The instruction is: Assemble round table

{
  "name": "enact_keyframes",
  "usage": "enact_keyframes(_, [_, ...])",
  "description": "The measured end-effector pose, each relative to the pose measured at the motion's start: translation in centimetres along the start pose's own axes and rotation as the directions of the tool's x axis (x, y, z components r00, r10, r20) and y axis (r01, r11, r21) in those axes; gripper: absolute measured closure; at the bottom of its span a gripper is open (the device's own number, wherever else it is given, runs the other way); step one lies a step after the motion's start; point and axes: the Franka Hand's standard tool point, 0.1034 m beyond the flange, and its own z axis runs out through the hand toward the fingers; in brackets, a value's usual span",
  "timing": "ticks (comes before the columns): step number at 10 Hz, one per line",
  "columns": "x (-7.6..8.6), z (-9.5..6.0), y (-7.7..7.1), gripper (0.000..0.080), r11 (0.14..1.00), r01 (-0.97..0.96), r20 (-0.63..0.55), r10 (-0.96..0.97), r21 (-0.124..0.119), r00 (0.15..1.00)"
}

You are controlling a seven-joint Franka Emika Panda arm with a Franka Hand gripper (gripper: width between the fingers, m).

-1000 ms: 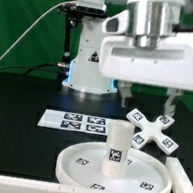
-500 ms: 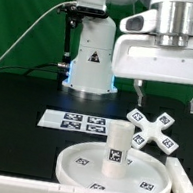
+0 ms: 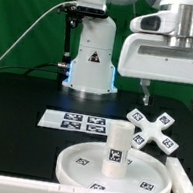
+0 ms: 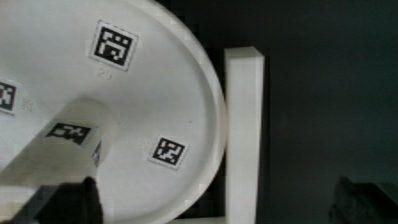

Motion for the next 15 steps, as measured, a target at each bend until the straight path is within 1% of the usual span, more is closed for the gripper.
enact_keyframes(1, [-0.4,0.1,-0.2,0.0150,0.998,0.068,-0.059,-0.068,-0.002,0.996])
enact_keyframes(2, [-0.8,0.3,0.1,0.0150,0.992,0.125,-0.043,-0.126,-0.007,0.991])
enact_keyframes(3, [-0.7,0.3,0.1,0.0150,0.992,0.124,-0.040,-0.124,-0.007,0.991])
enact_keyframes(4, [-1.0,0.4,0.2,0.0150,0.993,0.122,-0.011,-0.122,-0.005,0.993])
enact_keyframes(5, [-1.4,0.6,1.0,0.0150,0.990,0.139,0.019,-0.139,-0.002,0.990])
enact_keyframes(6, [-2.5,0.9,1.8,0.0150,0.991,0.135,0.100,-0.134,0.004,0.986])
enact_keyframes(7, [-3.9,1.1,1.6,0.0150,0.995,0.104,0.205,-0.103,0.006,0.973])
enact_keyframes(8, [-4.6,1.4,1.0,0.0150,0.998,0.056,0.285,-0.049,-0.018,0.957])
enact_keyframes(9, [-4.7,1.5,0.9,0.0150,0.998,0.050,0.329,-0.039,-0.026,0.943])
enact_keyframes(10, [-4.9,1.4,1.2,0.0150,0.998,0.049,0.405,-0.032,-0.032,0.914])
enact_keyframes(11, [-5.0,1.6,1.3,0.0150,0.999,0.033,0.464,-0.013,-0.036,0.885])
enact_keyframes(12, [-6.0,2.1,0.8,0.0150,0.999,-0.024,0.542,0.046,-0.048,0.839])
enact_keyframes(13, [-6.7,2.4,0.0,0.0150,0.996,-0.063,0.619,0.091,-0.067,0.780])
enact_keyframes(14, [-6.6,2.7,-0.7,0.0150,0.995,-0.051,0.639,0.091,-0.081,0.764])
enact_keyframes(15, [-7.5,2.6,-0.9,0.0150,0.994,-0.048,0.695,0.104,-0.100,0.711])
